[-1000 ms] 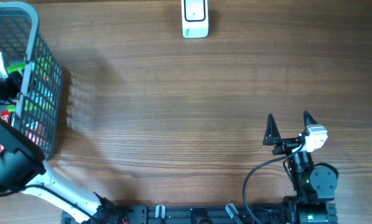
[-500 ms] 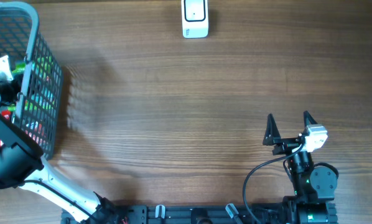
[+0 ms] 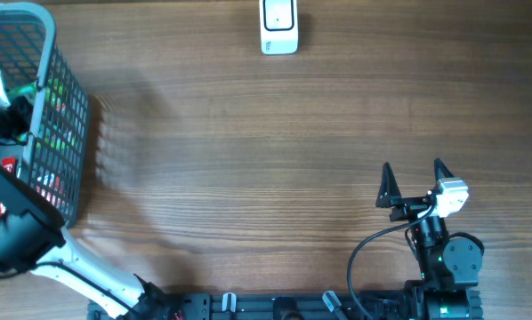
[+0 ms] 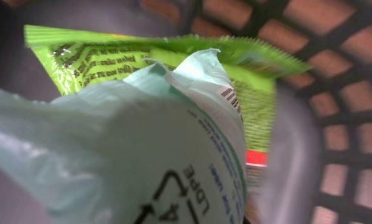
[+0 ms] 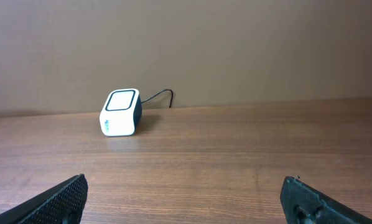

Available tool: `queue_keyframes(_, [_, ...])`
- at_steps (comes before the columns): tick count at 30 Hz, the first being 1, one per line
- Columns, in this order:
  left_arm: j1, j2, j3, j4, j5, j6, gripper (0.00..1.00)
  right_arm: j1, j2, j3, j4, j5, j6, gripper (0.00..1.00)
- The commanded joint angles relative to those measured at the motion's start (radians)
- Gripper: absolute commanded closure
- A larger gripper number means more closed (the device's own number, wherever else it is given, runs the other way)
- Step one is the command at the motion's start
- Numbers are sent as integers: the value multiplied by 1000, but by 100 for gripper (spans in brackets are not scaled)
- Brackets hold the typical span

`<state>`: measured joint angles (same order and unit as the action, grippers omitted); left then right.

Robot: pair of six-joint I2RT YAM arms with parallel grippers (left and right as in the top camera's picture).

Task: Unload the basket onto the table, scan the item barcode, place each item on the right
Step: 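Lift the bags out and place them on the table center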

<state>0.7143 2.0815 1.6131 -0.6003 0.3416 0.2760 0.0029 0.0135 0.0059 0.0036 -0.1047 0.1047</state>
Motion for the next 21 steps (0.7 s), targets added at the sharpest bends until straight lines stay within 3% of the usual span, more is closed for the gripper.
queue_keyframes(1, [-2, -238, 88, 40, -18, -113, 96, -4, -9, -1, 3, -7, 1, 0])
queue_keyframes(7, [-2, -488, 88, 74, -55, -240, 95, -4, -9, -1, 3, -7, 0, 0])
queue_keyframes(12, [-8, -688, 88, 52, -49, -475, 96, -4, -9, -1, 3, -7, 1, 0])
queue_keyframes(16, [-59, -816, 88, -72, 59, -607, 96, -4, -9, -1, 3, -7, 0, 0])
queue_keyframes(21, [-243, -884, 86, -325, 116, -604, 96, -4, -9, -1, 3, -7, 1, 0])
